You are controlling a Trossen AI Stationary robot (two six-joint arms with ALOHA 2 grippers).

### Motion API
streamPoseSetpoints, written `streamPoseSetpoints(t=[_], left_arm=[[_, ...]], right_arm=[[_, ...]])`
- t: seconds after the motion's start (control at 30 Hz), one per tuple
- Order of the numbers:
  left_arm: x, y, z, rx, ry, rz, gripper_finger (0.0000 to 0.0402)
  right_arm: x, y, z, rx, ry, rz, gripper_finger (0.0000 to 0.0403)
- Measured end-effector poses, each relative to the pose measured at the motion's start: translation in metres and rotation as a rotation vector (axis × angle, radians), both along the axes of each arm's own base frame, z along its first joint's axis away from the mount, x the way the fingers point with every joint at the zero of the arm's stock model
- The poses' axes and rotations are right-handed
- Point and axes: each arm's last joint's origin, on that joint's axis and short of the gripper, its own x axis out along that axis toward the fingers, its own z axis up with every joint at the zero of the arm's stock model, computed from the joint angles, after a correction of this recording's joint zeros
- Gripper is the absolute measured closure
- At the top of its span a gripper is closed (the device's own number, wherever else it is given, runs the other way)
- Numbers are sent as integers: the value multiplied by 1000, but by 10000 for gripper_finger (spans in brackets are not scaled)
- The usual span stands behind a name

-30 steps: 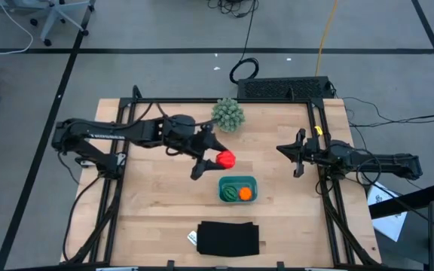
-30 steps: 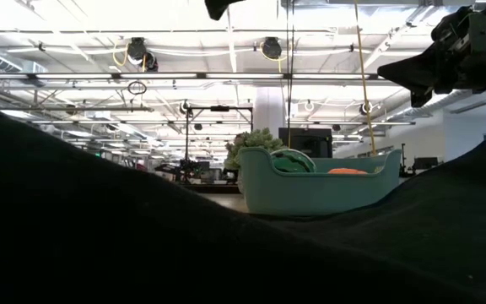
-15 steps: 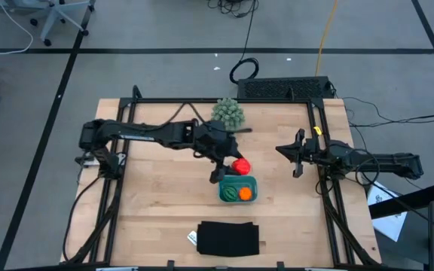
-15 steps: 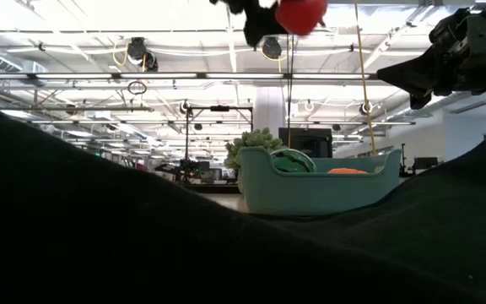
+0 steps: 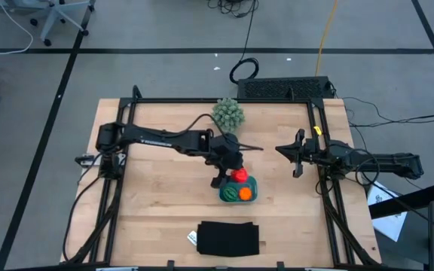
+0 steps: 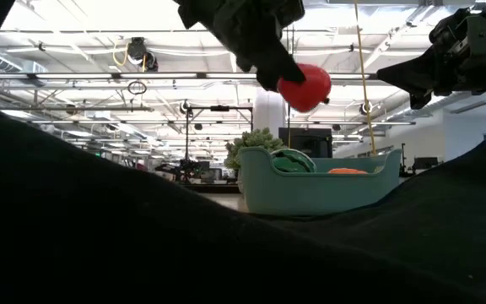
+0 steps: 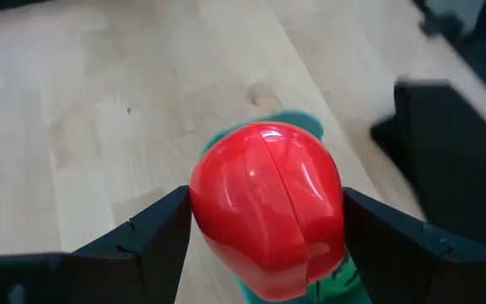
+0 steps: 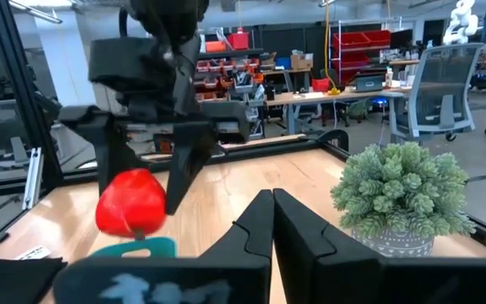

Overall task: Pick and placing Produce into tupperware
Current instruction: Put the apple into the blue bin

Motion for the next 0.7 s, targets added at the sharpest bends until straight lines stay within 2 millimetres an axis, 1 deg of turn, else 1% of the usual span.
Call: streamPoseSetpoints(t=[0.1,0.23,0.43,0.63,0.7], left_arm=[[2,-3,-6,36,1,-47,128],[2,-9,-6,79,-15,-94,128],[5,-15,-5,121,-48,-73,128],[13,-17,-16,130,-60,-65,128],[12,-17,-19,124,-36,-60,128]], right_arm=[[0,0,-1,0,6,0,403],[0,0,-1,-6,8,0,403],[0,0,-1,-17,9,-2,403],[0,0,-1,-17,9,-2,403],[1,0,-1,-14,11,-1,403]])
